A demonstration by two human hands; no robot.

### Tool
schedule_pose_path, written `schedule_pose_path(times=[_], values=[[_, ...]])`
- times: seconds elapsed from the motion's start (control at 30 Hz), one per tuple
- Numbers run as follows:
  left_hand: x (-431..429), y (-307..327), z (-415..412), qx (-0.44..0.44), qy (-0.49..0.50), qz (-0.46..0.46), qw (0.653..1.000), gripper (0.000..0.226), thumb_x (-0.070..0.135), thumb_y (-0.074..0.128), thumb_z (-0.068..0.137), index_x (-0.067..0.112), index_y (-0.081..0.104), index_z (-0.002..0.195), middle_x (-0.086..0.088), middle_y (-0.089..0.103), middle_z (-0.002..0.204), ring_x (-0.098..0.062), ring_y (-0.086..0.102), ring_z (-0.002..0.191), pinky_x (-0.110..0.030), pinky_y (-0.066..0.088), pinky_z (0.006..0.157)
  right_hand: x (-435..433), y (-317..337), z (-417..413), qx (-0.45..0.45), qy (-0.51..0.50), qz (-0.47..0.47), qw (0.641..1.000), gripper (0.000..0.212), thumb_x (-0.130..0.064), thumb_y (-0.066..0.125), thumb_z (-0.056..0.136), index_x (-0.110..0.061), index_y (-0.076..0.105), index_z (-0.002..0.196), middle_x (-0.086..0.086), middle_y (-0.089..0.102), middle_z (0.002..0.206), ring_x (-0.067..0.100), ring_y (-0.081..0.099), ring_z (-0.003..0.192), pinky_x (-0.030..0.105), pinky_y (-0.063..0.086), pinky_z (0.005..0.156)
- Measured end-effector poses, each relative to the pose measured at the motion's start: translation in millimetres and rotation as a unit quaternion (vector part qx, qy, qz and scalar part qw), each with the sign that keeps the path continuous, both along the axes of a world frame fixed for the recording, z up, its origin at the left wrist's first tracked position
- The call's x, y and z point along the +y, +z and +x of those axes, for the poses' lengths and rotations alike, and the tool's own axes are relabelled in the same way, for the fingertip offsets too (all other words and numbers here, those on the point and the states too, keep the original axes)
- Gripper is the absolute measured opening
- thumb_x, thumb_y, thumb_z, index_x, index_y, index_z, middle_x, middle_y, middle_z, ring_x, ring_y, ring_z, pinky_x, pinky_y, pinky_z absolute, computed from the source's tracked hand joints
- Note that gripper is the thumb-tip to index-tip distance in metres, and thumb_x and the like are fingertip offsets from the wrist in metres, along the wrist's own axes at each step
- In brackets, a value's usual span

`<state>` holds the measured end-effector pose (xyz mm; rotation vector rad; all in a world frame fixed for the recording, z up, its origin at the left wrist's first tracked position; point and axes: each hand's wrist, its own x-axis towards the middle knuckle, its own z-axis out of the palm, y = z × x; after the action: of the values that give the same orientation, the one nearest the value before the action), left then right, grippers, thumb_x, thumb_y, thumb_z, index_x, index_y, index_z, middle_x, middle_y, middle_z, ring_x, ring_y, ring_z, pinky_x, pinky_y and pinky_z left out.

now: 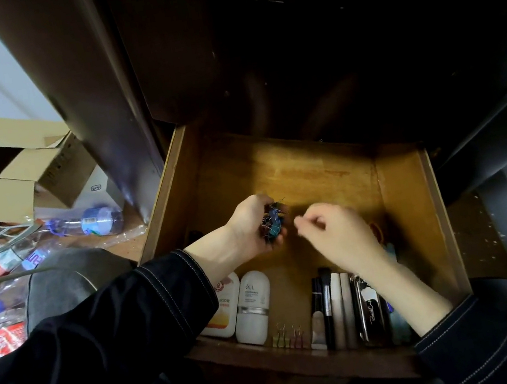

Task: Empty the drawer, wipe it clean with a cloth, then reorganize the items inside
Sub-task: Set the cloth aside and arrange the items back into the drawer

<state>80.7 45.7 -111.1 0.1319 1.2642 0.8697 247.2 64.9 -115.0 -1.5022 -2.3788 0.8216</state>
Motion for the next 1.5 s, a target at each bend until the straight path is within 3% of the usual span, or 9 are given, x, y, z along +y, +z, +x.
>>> schedule_pose_path(times=[0.1,0.27,0.47,0.63,0.73,0.9,1.3,1.37,1.5], values=[[-2,3,4,0.002,-0.057,0.013,0.998,0.024,0.026,0.041,0.1,0.009,0.058,0.095,-0.006,0.06,0.075,-0.015,0.049,0.057,-0.021,0.037,0.046,4,5,1,0.141,-0.081,0.006,0.987,0.012,-0.04,0.06,0.096,-0.03,0.066,0.095,-0.015,0.068,0.086,-0.004,0.062,0.086,0.016,0.051,0.069],[-3,9,6,-0.008,-0.122,0.067,0.99,0.017,0.021,0.046,0.098,0.009,0.058,0.094,-0.003,0.058,0.073,-0.012,0.047,0.057,-0.021,0.032,0.052,3,6,-2,0.168,-0.086,-0.05,0.981,0.017,-0.037,0.06,0.098,-0.026,0.066,0.108,-0.011,0.068,0.094,0.0,0.062,0.091,0.019,0.053,0.073],[-5,7,7,0.042,-0.175,0.112,0.977,0.005,0.016,0.058,0.094,0.011,0.061,0.096,-0.003,0.061,0.078,-0.011,0.051,0.056,-0.019,0.035,0.048,3,17,2,0.268,-0.196,-0.243,0.911,0.011,-0.027,0.064,0.098,-0.017,0.069,0.097,0.003,0.065,0.081,0.006,0.047,0.054,0.018,0.033,0.044],[-4,3,8,0.118,-0.182,0.122,0.968,0.01,0.012,0.07,0.086,0.011,0.065,0.095,-0.003,0.062,0.072,-0.014,0.052,0.054,-0.022,0.034,0.047,3,23,3,0.264,-0.22,-0.306,0.888,0.013,-0.018,0.068,0.094,-0.008,0.07,0.103,0.008,0.063,0.086,0.006,0.047,0.05,0.018,0.032,0.04],[-3,7,6,0.098,-0.198,0.116,0.968,0.008,0.013,0.069,0.087,0.011,0.065,0.094,-0.002,0.06,0.072,-0.012,0.051,0.056,-0.021,0.034,0.046,3,24,1,0.266,-0.232,-0.321,0.879,0.017,-0.018,0.067,0.092,-0.004,0.068,0.103,0.007,0.062,0.085,0.008,0.045,0.049,0.02,0.03,0.041],[2,14,-1,-0.035,-0.144,0.064,0.987,0.012,0.023,0.053,0.092,0.013,0.059,0.09,-0.004,0.055,0.078,-0.015,0.047,0.058,-0.019,0.03,0.043,4,28,4,0.337,-0.292,-0.342,0.827,0.014,-0.02,0.063,0.089,-0.006,0.065,0.094,0.004,0.062,0.078,0.009,0.043,0.051,0.021,0.029,0.045],[2,4,-4,-0.031,-0.051,0.039,0.997,0.011,0.012,0.052,0.09,0.008,0.054,0.1,-0.006,0.059,0.066,-0.014,0.05,0.051,-0.02,0.034,0.041,6,30,5,0.4,-0.23,-0.39,0.797,0.011,-0.02,0.055,0.097,-0.009,0.058,0.095,0.004,0.06,0.078,0.009,0.04,0.053,0.02,0.027,0.044],[3,2,-4,-0.011,-0.031,0.043,0.999,0.014,0.012,0.052,0.09,0.007,0.056,0.103,-0.008,0.058,0.075,-0.015,0.051,0.054,-0.021,0.035,0.042,6,28,7,0.379,-0.232,-0.366,0.817,0.011,-0.019,0.056,0.095,-0.009,0.059,0.092,0.005,0.058,0.077,0.009,0.04,0.051,0.02,0.028,0.043],[6,-2,-10,0.029,0.036,0.021,0.999,0.013,0.013,0.049,0.092,0.008,0.055,0.102,-0.009,0.058,0.082,-0.017,0.049,0.058,-0.022,0.035,0.045,1,21,4,0.136,-0.086,-0.208,0.965,0.015,-0.025,0.061,0.086,-0.012,0.065,0.08,0.003,0.056,0.07,0.013,0.045,0.057,0.028,0.036,0.055]])
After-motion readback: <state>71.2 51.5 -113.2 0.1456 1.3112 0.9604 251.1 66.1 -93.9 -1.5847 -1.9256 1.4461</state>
